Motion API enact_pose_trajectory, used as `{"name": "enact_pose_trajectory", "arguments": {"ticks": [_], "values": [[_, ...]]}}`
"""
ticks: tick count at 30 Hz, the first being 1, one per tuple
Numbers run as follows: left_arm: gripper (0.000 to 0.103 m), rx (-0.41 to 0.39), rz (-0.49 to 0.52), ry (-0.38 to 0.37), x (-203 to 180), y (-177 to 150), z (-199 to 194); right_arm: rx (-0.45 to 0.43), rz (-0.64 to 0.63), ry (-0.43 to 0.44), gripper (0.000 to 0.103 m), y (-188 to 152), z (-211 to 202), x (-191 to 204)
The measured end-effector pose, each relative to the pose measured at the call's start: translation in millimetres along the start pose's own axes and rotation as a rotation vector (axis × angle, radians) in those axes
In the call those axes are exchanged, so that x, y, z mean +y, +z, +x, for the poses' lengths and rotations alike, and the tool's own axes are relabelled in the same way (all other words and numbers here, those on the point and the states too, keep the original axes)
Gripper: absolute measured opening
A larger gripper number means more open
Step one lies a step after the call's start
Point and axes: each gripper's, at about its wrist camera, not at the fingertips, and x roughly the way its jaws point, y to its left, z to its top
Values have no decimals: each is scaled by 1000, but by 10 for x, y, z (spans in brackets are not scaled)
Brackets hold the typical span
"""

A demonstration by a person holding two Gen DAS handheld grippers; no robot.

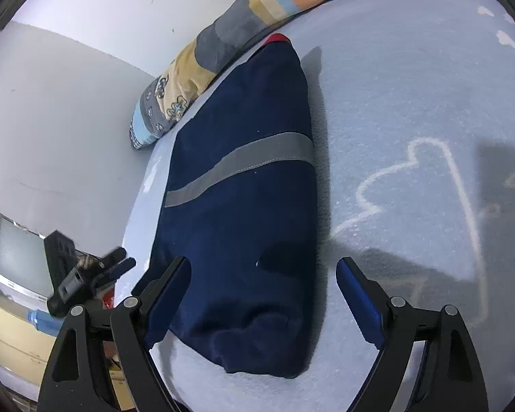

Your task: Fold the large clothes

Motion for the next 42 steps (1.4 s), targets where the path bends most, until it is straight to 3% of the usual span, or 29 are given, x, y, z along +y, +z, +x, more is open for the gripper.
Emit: {"name": "enact_pose_trajectory", "arguments": {"ticks": [1,4,8,13,18,22,25,27,31,42], "values": [[103,38,-59,-85,149,29,76,5,0,-1,88,17,20,-11],[103,126,-183,-234,380,41,321,12,15,9,89,74,79,-55],[103,204,-222,-344,417,46,566,28,42,13,89,131,197,-143],[103,269,-162,-341,272,69,784,48,58,59,90,242,364,-226],[103,266,-216,-393,262,144,859,72,29,171,92,378,600,-162],[103,252,-204,-372,33,174,929,79,-62,133,97,412,769,32],[103,225,-100,-278,-295,111,988,78,-168,61,97,372,815,235],[103,198,-56,-239,-447,85,948,58,-196,59,95,367,734,303],[103,162,-52,-280,-551,66,775,40,-260,44,84,352,492,453],[103,175,103,-353,-1450,-392,511,6,-400,-59,82,45,-412,495]]}}
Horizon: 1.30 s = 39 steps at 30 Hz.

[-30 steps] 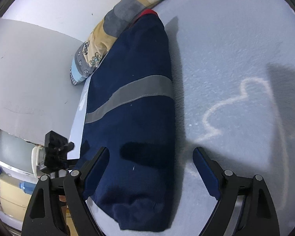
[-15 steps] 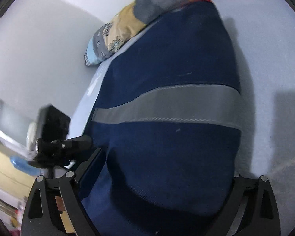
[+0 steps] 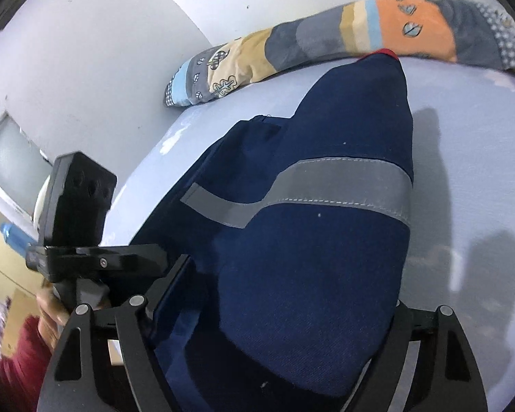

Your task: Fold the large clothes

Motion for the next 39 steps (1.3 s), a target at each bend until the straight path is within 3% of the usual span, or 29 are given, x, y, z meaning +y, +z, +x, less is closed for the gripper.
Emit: {"name": "enact_pose_trajectory", "arguments": {"ticks": [3,7,10,11,12,14,18,19,20,21,24,28,31,33,37,39], "values": [[103,1,33,-8,-251,-154,105,-11,-32,-33,82,-160,-278,-38],[103,-30,84,45,-521,-411,310,15,-45,-106,82,-348,-398,-252],[103,-26,89,182,-478,-553,583,117,83,-174,82,-451,-231,-711],[103,-7,76,263,-405,-614,685,141,162,-169,82,-489,-225,-869],[102,-2,71,303,-369,-647,705,127,269,-147,82,-539,-312,-1051],[102,-6,69,379,-339,-695,663,64,360,-141,83,-552,-567,-1188],[102,-172,157,611,-488,-773,202,-33,317,-299,84,-630,-1050,-1091],[102,-206,183,642,-518,-813,101,-48,239,-324,79,-647,-1129,-919],[102,-247,227,677,-626,-873,31,-53,177,-334,67,-666,-1152,-761],[102,-269,272,690,-726,-933,3,-56,140,-345,52,-712,-1181,-681],[102,-300,396,728,-1008,-1177,98,-53,59,-341,29,-918,-1139,-311],[102,-264,540,744,-1232,-1476,415,-17,-15,-374,31,-1158,-1019,-40],[103,-206,616,848,-1164,-1525,715,77,17,-384,31,-1285,-734,-74],[103,-163,575,855,-927,-1506,798,124,43,-389,32,-1346,-561,-160],[103,-135,388,733,-637,-1383,705,144,75,-389,33,-1343,-363,-309],[103,-137,385,728,-611,-1372,717,142,62,-402,33,-1340,-344,-292]]}}
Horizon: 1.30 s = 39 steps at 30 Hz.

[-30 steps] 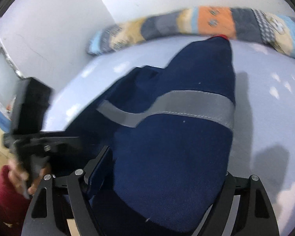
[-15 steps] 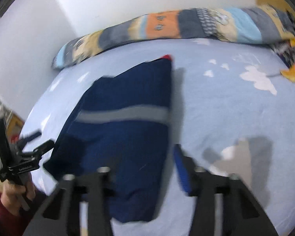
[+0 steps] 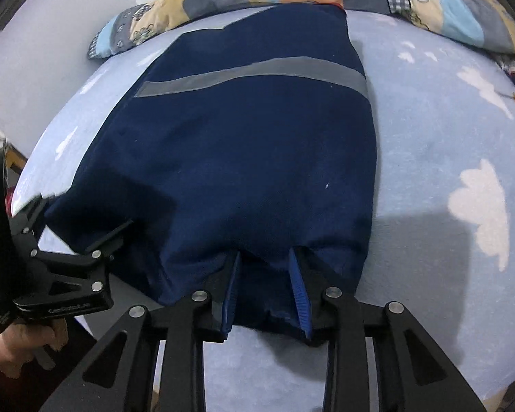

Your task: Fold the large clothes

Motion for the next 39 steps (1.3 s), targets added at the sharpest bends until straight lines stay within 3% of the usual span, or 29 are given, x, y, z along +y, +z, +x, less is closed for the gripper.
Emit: {"name": "enact_pose_trajectory", "arguments": {"ticks": [4,6,9,12,17,19,22,24,27,29,32,36,39], "values": [[103,-21,-13,38,-31,1,-50,-43,-1,-21,33,-41,-36,25],[103,-47,-70,38,8,-103,-156,-72,6,-13,33,-83,-105,14],[103,-70,-102,58,0,-134,-334,-157,83,54,36,-125,-395,-53],[103,-138,-77,57,-40,-53,-572,-270,146,68,47,-106,-737,-208],[103,-224,60,93,-135,372,-705,-321,131,9,48,183,-827,-322],[103,-218,84,112,-114,481,-594,-309,138,3,48,356,-713,-346],[103,-133,28,98,0,626,-281,-280,134,-8,48,603,-509,-374],[103,-34,-16,136,66,670,14,-262,116,-37,48,706,-390,-333],[103,58,-88,84,132,650,252,-187,133,-36,48,870,-91,-363],[103,53,-105,84,135,653,268,-104,151,-45,52,914,117,-396],[103,50,-95,91,98,667,277,-89,183,-48,67,882,142,-421],[103,13,-82,124,52,601,145,-153,176,-39,62,764,-69,-335],[103,-46,-63,173,-2,487,-74,-238,159,-47,65,557,-381,-217]]}}
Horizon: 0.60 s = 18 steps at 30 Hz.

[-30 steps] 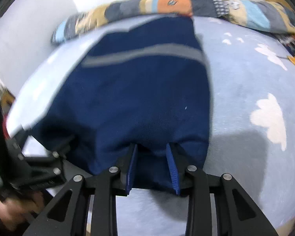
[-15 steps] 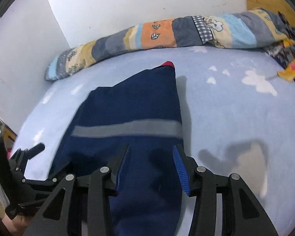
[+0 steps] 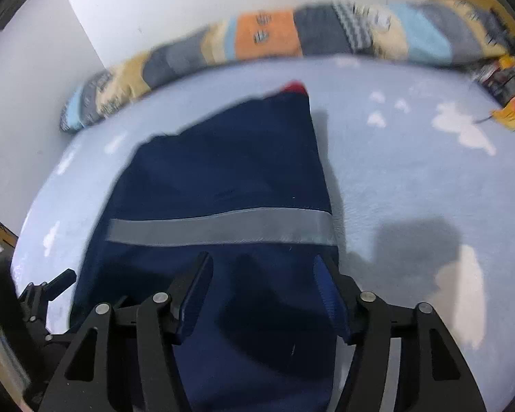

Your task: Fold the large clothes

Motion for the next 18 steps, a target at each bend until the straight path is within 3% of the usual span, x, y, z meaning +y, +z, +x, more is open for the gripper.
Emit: {"name": "enact_pose_trajectory", "arguments": {"ticks": [8,12,14,18], "values": [[103,-193,-14,-5,75,-380,-788,-96,-56,38,65,-635,-760,184],[103,-226,-28,-31,157,-622,-1115,-162,-83,52,66,-926,-1128,235],[103,-249,-30,-54,206,-749,-1311,-184,-99,63,72,-1053,-1277,291],[103,-298,-31,-60,274,-847,-1598,-186,-151,40,75,-1283,-1463,456]]}}
